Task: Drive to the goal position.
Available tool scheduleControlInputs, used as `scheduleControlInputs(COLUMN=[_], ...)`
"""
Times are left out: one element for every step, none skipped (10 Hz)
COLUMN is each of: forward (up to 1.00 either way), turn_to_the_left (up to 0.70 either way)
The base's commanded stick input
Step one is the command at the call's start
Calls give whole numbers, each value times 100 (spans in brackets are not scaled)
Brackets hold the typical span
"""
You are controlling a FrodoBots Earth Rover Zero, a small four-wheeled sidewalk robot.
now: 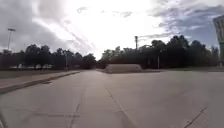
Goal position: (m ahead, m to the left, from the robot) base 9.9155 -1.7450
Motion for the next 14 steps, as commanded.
scheduleControlInputs(forward=[70,70,70,70,70,70,70,70,70,70,70,70,70,70], turn_to_the_left=[35,22,3,0,0,0,0,0,0,0,0,0,0,0])
